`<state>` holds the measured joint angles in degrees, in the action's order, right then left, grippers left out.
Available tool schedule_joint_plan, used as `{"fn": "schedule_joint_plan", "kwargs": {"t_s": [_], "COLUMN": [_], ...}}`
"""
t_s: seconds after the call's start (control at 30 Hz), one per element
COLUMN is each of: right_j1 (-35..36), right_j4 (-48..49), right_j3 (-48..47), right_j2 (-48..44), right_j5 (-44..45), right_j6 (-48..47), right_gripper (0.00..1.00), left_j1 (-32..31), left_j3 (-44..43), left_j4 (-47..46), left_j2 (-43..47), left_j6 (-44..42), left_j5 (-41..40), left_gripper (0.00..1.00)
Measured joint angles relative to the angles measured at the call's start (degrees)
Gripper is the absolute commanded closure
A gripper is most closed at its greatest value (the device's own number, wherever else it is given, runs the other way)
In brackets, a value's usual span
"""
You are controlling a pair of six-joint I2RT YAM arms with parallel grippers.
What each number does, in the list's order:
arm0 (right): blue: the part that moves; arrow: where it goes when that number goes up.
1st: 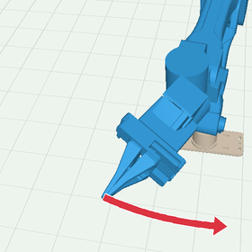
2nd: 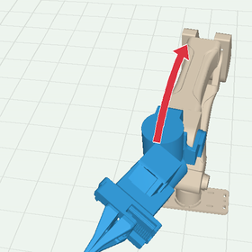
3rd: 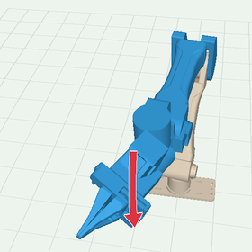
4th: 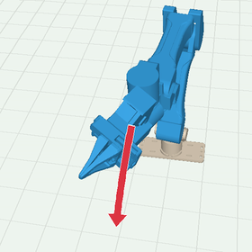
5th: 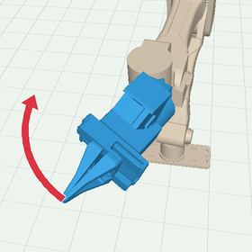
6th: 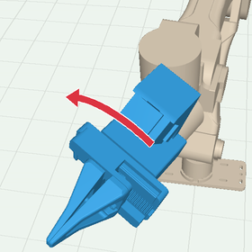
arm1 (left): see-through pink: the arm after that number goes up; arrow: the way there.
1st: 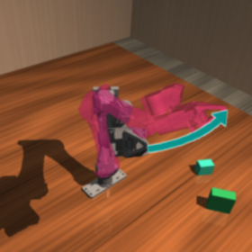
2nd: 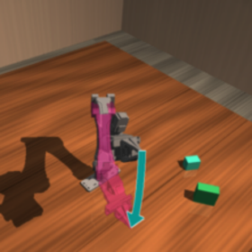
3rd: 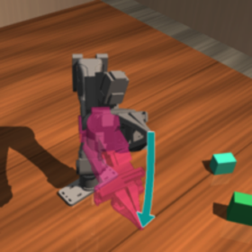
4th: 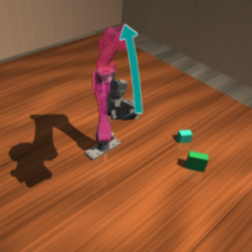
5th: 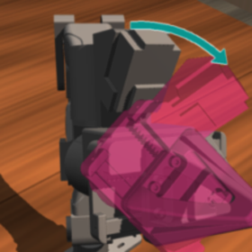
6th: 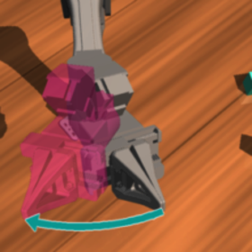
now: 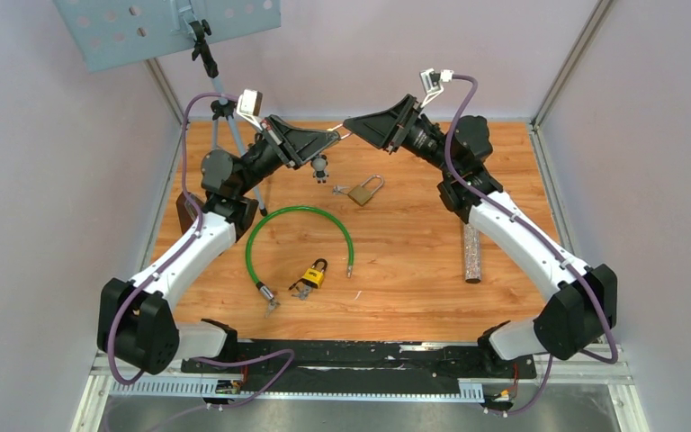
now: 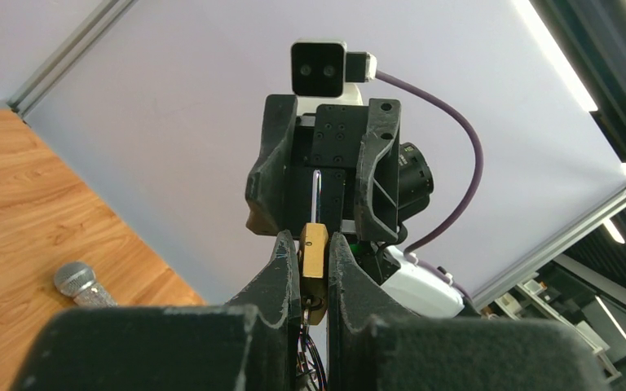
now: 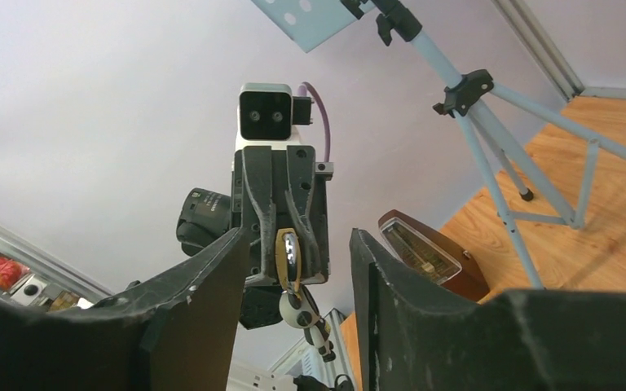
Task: Lock with the key
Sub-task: Lock the lock, then place the lock at the center of the board.
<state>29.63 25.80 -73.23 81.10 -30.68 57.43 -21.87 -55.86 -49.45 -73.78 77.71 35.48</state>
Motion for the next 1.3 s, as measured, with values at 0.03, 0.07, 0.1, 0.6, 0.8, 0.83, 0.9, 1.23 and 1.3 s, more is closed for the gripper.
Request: {"fn": "schedule_joint_plan", "kwargs": {"t_s": [0.03,0.07,0.1,0.6,0.8,0.83,0.9,1.23,1.3], "right_j1": [0.2,0.3,0.4,0.6,-0.3,-0.5,-0.7,-0.9,-0.9], "right_j4": [0.1,0.2,0.2,0.0,-2.0,-2.6,-3.3,-6.0,-6.4], "right_j3": [-0.2,-0.4,-0.7,-3.5,-3.5,-3.5,-3.5,-3.5,-3.5], "right_j2": [0.2,0.4,0.7,4.1,3.7,3.6,3.2,1.0,0.7], "right_j5": [-0.1,-0.2,-0.3,-0.9,-1.5,-2.0,-3.0,-10.6,-11.9], "right_j6": [0.0,0.1,0.2,0.9,-1.0,-1.4,-2.5,-8.3,-9.2], "right_gripper": [0.58,0.61,0.65,1.00,1.00,1.00,1.00,1.00,1.00], "left_j1": [0.0,0.0,0.0,1.0,3.2,3.5,4.2,4.7,4.7], "left_j3": [0.0,0.0,0.0,-1.0,-0.4,-0.2,-0.2,-1.1,-1.6], "left_j4": [0.0,0.0,0.0,3.7,1.5,1.1,0.2,-3.6,-4.1], "left_j2": [-0.1,-0.1,-0.2,-0.6,-0.6,-0.6,-0.7,-3.1,-3.4], "left_j6": [0.0,0.0,0.0,-3.8,-4.8,-5.0,-5.6,-10.4,-11.2], "left_j5": [0.0,0.0,0.1,1.4,4.5,5.5,8.3,22.1,24.6], "left_gripper": [1.00,0.97,0.96,0.35,0.36,0.36,0.37,0.37,0.37]}}
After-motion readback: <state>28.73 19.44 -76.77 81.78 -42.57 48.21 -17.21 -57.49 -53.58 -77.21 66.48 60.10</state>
